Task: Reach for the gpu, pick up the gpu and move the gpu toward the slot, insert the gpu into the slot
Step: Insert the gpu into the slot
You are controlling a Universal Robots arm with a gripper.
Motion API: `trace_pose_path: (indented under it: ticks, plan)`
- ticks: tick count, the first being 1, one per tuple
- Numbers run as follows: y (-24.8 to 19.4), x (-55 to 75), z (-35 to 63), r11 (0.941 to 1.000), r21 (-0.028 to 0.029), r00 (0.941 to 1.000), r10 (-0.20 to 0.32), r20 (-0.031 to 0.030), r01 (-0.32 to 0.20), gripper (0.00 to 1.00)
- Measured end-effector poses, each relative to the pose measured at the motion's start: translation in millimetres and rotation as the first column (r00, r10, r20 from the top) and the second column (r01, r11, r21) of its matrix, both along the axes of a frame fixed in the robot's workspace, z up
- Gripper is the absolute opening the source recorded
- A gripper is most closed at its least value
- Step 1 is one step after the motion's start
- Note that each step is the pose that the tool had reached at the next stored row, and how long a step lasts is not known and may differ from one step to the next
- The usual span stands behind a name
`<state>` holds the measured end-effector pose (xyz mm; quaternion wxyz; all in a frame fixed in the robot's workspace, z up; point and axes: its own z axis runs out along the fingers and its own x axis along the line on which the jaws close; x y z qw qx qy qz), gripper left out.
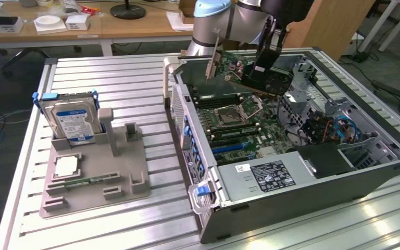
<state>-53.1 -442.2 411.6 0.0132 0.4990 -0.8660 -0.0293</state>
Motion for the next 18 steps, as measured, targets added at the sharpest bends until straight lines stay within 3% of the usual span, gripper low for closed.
trace_pose_path:
  ticks: [9, 18]
  plan:
    - [0.0, 0.0, 0.0, 0.9964, 0.0000, 0.9964, 0.085, 0.0000, -0.085, 0.26]
    - [0.0, 0.0, 0.0, 0.9863, 0.0002, 0.9863, 0.165, 0.0000, -0.165, 0.26]
